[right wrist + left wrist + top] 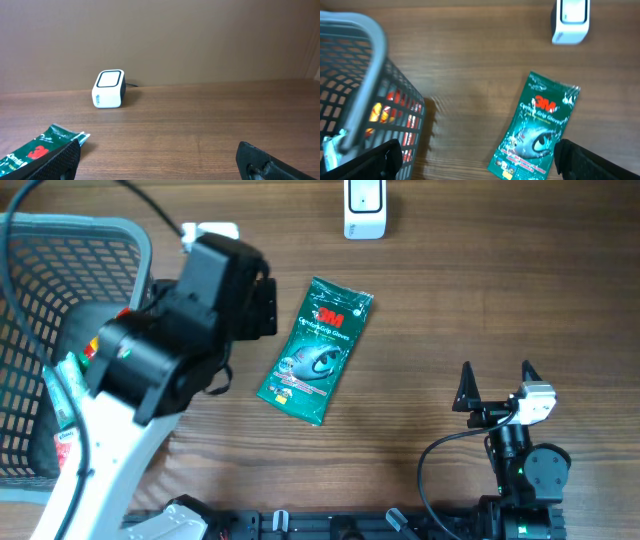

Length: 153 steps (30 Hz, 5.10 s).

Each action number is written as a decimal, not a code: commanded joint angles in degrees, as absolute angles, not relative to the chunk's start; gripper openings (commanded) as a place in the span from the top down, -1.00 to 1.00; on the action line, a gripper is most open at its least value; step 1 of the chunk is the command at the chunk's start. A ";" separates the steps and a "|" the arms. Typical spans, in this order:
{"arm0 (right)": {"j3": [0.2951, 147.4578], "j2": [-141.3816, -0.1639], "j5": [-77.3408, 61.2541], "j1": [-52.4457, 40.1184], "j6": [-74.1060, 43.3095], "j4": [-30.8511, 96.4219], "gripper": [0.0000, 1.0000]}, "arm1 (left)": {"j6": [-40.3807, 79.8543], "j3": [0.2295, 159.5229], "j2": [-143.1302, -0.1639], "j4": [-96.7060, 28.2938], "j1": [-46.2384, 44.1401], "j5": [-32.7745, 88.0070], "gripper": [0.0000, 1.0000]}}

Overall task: Scan the item barcode
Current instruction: 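Move the left gripper back over the basket toward the green-capped jar, then grasp the small green-capped jar in the basket with the left gripper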

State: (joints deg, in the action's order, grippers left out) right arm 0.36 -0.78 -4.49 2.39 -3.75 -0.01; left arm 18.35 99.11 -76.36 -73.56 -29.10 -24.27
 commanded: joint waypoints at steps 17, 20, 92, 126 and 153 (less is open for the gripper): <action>0.30 -0.43 -5.23 2.44 -3.03 -0.27 -0.99 | 18.52 100.64 -67.48 -72.66 -12.86 -26.89 -1.00; 0.30 -0.43 -5.21 2.44 -3.03 -0.27 -0.99 | 19.55 102.24 -67.48 -71.77 -8.27 -26.63 -1.00; 0.30 -0.43 -5.21 2.44 -3.03 -0.27 -0.99 | 21.30 66.06 -88.99 -71.33 29.91 -4.56 -1.00; 0.30 -0.43 -5.23 2.44 -3.05 -0.30 -0.99 | 23.16 55.42 -88.99 -62.22 29.91 -0.43 -0.89; 0.30 -0.43 -5.23 2.44 -3.03 -0.30 -0.99 | 23.16 66.63 -84.27 -64.31 29.89 -0.21 -0.22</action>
State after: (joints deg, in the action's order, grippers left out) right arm 0.36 -0.78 -4.49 2.39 -3.75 -0.01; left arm 23.22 60.58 -87.50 -62.70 30.06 -0.91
